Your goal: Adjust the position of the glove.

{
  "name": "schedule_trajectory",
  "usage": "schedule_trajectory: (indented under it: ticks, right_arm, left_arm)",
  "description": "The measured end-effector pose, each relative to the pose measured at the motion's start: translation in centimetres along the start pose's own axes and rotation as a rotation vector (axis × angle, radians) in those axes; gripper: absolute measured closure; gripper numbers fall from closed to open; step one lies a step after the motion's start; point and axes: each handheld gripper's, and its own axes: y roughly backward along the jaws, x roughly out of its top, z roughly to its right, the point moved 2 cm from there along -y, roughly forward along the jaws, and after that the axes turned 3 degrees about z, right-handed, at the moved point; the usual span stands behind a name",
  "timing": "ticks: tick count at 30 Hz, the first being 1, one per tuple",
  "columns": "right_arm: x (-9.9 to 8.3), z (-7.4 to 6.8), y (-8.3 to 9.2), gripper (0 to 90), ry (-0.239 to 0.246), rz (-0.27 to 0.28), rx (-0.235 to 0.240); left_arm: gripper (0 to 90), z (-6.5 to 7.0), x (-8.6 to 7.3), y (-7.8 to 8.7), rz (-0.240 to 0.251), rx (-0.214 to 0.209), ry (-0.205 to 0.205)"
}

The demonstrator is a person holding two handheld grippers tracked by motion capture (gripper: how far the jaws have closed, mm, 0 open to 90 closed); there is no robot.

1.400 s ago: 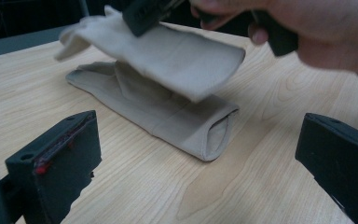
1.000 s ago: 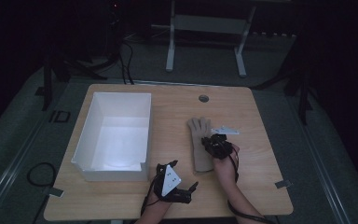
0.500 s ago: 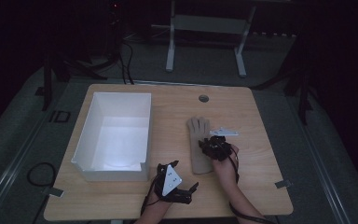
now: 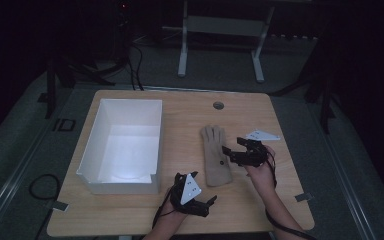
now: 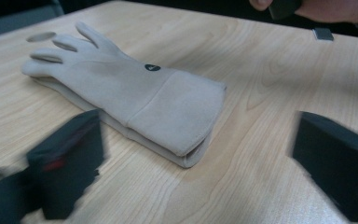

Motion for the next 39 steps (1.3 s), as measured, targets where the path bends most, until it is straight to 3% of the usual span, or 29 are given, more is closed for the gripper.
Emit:
schedule_trajectory:
  ticks: [2, 6, 8, 9, 13, 16, 17, 19, 20, 24, 26, 27, 32, 33, 35, 39]
  right_arm:
    - [0.0, 0.3, 0.4, 17.9, 0.012, 0.015, 0.002]
    - [0.0, 0.6, 0.6, 16.3, 0.052, 0.011, 0.036]
    - [0.0, 0.9, 0.5, 15.0, 0.055, -0.002, 0.064]
    - [0.1, 1.1, 0.5, 15.0, 0.030, 0.005, 0.077]
    - [0.5, 1.4, 0.1, 9.8, -0.016, -0.030, 0.077]
    - [0.6, 1.4, -0.3, 9.7, -0.022, -0.045, 0.069]
    - [0.6, 1.4, -0.6, 9.7, -0.021, -0.060, 0.081]
    - [0.8, 1.7, -1.5, 14.4, -0.025, -0.083, 0.051]
    - [0.9, 2.0, -2.0, 16.2, -0.032, -0.093, 0.058]
    - [1.5, 3.2, -3.8, 32.7, -0.070, -0.110, 0.037]
    - [1.6, 3.7, -4.7, 33.8, -0.087, -0.128, 0.032]
    - [1.4, 4.1, -6.0, 32.2, -0.127, -0.150, 0.040]
    - [0.8, 4.6, -7.9, 29.0, -0.178, -0.194, 0.048]
    - [0.7, 4.8, -8.3, 28.4, -0.191, -0.205, 0.047]
    - [0.3, 5.0, -9.0, 28.0, -0.218, -0.229, 0.063]
    - [-0.4, 4.9, -10.2, 27.1, -0.210, -0.277, 0.078]
  left_arm:
    - [7.2, -0.2, 0.5, -0.1, 0.025, -0.031, -0.014]
    - [8.0, -0.7, 1.0, -0.5, 0.007, -0.049, 0.011]
    - [12.2, -0.9, 1.1, -1.0, -0.013, -0.101, -0.006]
    - [13.6, -0.9, 1.3, -1.5, -0.043, -0.112, -0.029]
    - [15.2, -0.9, 1.4, -2.5, -0.081, -0.151, -0.068]
    - [17.8, -0.8, 1.6, -3.2, -0.089, -0.167, -0.084]
    - [17.8, -0.8, 1.8, -3.6, -0.103, -0.169, -0.101]
    - [21.9, -0.7, 2.0, -4.0, -0.110, -0.181, -0.119]
    - [24.6, -0.8, 2.1, -4.2, -0.115, -0.183, -0.129]
    - [34.9, -1.1, 2.3, -5.3, -0.179, -0.210, -0.154]
    - [38.2, -1.2, 2.2, -5.6, -0.194, -0.214, -0.159]
    - [38.6, -1.4, 2.0, -6.0, -0.217, -0.223, -0.161]
    - [37.8, -1.8, 1.2, -6.7, -0.260, -0.214, -0.167]
    - [40.0, -2.0, 1.0, -6.7, -0.266, -0.214, -0.177]
    - [45.1, -2.3, 1.0, -6.7, -0.261, -0.218, -0.159]
    - [52.0, -2.8, 1.0, -6.7, -0.260, -0.233, -0.132]
